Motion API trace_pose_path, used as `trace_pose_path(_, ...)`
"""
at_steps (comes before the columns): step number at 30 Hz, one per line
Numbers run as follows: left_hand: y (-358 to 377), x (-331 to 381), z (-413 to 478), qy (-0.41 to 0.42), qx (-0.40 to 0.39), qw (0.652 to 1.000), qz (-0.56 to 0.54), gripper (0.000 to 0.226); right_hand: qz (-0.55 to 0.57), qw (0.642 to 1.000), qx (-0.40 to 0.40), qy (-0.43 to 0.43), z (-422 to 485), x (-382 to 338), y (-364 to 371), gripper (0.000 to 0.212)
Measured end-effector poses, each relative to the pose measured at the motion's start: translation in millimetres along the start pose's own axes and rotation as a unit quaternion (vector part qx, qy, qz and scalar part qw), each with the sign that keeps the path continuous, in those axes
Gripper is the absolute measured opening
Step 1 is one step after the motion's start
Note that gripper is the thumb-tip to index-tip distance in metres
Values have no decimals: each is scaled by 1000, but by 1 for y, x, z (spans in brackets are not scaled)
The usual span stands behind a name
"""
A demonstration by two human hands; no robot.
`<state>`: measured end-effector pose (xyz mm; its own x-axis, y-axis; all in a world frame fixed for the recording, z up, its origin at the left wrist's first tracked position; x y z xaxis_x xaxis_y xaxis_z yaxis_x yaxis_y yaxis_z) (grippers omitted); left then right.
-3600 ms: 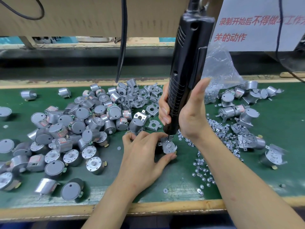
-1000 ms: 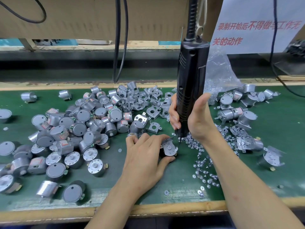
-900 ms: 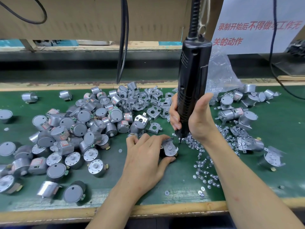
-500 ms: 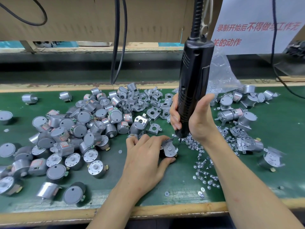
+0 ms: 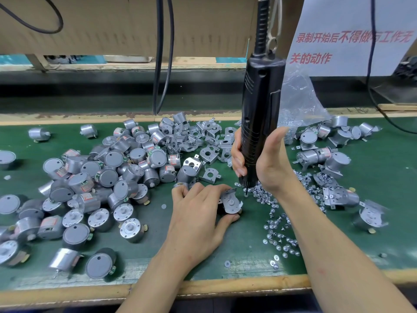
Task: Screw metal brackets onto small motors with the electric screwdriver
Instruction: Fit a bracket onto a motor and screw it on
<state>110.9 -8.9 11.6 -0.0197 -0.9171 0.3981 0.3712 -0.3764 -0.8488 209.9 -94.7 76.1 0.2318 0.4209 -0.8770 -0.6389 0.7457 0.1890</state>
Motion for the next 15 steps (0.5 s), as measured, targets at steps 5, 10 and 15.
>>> trace_pose_path(5, 0, 0, 0, 2, 3, 1000, -2, 44, -20, 1000, 2, 2, 0, -2, -1, 85)
trace_pose_path(10, 0, 0, 0, 1, 0, 1000, -2, 44, -18, 1000, 5, 7, 1, -1, 0, 88)
trace_pose_path(15, -1, 1, 1, -4, -9, 1000, -8, 43, -6, 1000, -6, -3, 1, -5, 2, 88)
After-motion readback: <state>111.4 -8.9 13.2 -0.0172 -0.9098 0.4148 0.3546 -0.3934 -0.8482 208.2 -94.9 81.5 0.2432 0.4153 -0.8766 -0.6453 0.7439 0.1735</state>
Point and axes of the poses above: each hand's wrist, its own z-axis towards the middle knuckle, its own y-axis out of the palm, x = y × z, the point moved 6 cm from there along z, towards the middle knuckle, and after that the axes turned 8 degrees about -y, right-handed, at the moved point
